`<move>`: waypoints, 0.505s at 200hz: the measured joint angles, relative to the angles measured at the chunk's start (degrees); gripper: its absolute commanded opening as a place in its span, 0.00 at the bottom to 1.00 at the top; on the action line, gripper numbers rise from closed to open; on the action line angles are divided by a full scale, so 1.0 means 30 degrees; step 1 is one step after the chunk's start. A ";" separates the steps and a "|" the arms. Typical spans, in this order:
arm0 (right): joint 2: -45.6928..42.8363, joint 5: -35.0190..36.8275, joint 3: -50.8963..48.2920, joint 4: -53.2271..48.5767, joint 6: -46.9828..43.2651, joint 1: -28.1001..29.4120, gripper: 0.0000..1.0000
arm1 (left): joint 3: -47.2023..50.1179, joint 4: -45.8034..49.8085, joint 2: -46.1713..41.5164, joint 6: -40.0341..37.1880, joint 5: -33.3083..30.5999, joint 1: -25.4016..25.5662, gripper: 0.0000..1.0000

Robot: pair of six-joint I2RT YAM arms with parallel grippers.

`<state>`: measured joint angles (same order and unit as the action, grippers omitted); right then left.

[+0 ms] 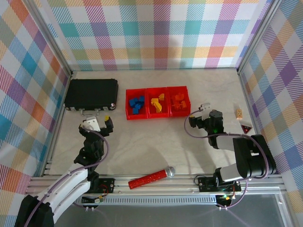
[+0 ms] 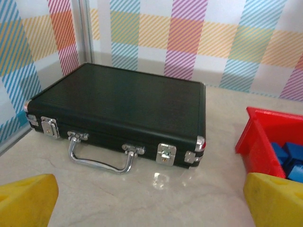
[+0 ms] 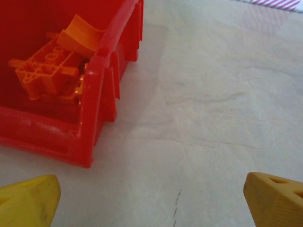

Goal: Sort the legos into containers by color
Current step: Reset both arms

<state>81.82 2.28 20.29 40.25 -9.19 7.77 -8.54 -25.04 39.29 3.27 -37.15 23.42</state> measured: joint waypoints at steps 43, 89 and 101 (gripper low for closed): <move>0.1982 -0.0430 0.0073 0.2754 0.1479 -0.1712 0.99 | 0.0605 -0.4342 0.5603 -0.1661 0.0087 -0.0393 1.00; 0.2135 0.0080 0.0277 0.2725 0.2426 -0.1821 0.99 | -0.1566 -0.9661 1.4899 -0.3665 0.0831 -0.1253 1.00; 0.2135 0.0102 0.0277 0.2725 0.2484 -0.1821 0.99 | -0.2499 -1.0593 1.6626 -0.3905 0.1056 -0.1530 0.99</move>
<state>88.23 2.59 21.12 48.42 -1.74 2.31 -16.03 -56.82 89.17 -8.45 -33.98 18.83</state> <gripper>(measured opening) 0.990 0.996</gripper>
